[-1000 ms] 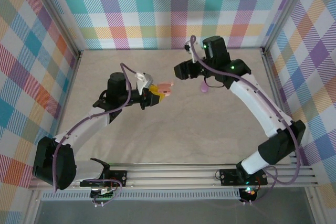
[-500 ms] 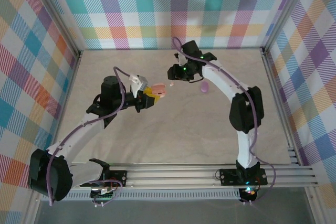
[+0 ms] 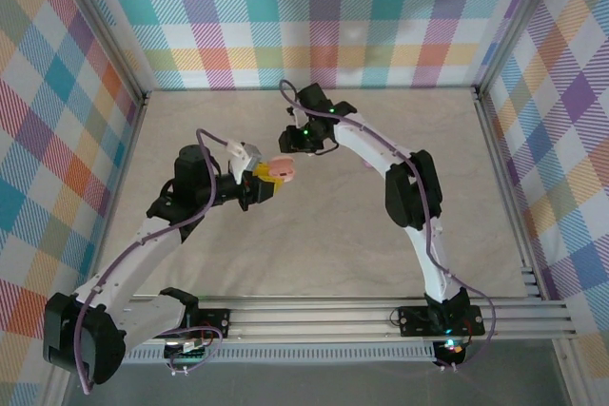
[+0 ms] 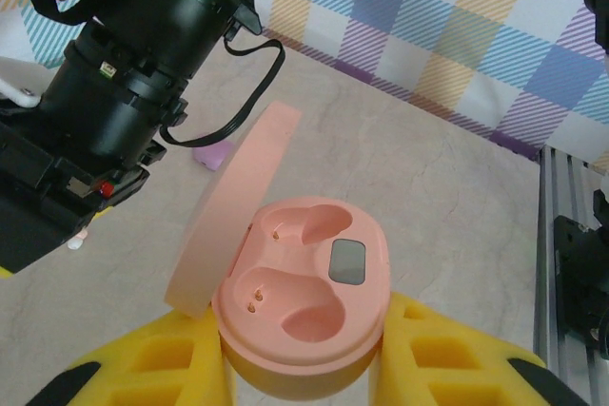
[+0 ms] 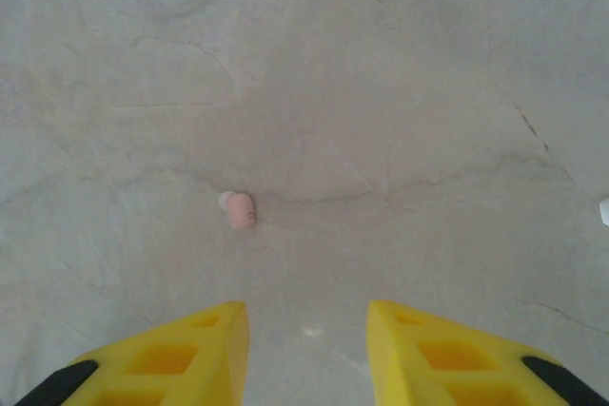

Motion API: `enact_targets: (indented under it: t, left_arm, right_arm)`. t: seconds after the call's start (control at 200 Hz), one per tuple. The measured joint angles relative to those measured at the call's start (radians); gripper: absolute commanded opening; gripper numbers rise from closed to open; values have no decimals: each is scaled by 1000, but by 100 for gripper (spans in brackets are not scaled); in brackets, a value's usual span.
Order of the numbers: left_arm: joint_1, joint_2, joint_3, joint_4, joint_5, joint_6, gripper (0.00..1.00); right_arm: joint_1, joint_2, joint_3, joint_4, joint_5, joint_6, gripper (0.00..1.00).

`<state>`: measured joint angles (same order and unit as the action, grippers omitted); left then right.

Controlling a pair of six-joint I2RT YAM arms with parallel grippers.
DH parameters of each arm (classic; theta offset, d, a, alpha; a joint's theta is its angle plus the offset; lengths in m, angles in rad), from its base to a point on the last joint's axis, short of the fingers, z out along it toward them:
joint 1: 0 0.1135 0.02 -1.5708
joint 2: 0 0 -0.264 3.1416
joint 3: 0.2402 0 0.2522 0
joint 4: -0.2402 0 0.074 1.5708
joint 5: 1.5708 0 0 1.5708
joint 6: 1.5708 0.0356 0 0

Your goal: Insert wireless bluetooth earbuds into charging case

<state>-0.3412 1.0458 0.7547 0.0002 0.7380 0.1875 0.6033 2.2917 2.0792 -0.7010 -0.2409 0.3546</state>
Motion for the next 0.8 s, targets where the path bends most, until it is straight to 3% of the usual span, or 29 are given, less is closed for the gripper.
enact_targets:
  t: [0.155, 0.375, 0.8]
  left_arm:
    - [0, -6, 0, -2, 0, 8, 7]
    - [2, -6, -1, -3, 0, 12, 7]
    - [3, -5, -14, -2, 0, 14, 7]
  right_arm:
    - [-28, 11, 9, -23, 71, 16, 29]
    - [-90, 60, 37, -49, 145, 38, 35]
    - [-105, 259, 279, -170, 203, 50, 38]
